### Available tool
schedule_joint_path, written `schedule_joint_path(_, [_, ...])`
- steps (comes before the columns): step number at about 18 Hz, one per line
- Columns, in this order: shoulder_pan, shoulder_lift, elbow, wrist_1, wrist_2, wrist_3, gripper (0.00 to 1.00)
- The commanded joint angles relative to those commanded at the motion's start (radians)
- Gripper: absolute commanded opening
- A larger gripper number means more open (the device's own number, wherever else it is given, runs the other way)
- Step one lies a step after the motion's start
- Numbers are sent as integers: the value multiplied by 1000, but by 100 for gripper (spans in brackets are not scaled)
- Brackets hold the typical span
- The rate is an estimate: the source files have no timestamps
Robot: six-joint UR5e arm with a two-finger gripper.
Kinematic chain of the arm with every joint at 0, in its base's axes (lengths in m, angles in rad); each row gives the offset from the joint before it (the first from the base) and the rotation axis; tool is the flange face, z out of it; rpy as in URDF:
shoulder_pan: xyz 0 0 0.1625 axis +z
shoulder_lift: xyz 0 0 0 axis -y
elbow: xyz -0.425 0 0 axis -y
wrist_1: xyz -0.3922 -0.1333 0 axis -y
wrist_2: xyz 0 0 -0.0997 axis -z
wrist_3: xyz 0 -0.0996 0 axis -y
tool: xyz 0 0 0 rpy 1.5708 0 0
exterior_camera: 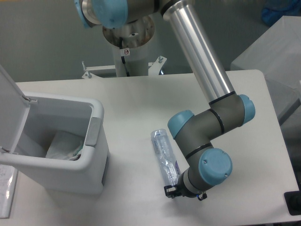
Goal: Place the trash in the trash can
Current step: 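Lower the gripper and close it on the bottle's cap end, then lift the water bottle off the table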
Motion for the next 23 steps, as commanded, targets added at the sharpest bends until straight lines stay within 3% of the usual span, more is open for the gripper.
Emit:
schedule_joint_path(4, [6, 29, 0, 2, -11, 2, 13])
schedule_joint_path(8, [29, 78, 3, 14, -27, 9, 13])
schedule_joint_path(15, [106, 176, 15, 18, -168, 17, 13])
schedule_joint_path(23, [178, 294, 14, 100, -366, 23, 12])
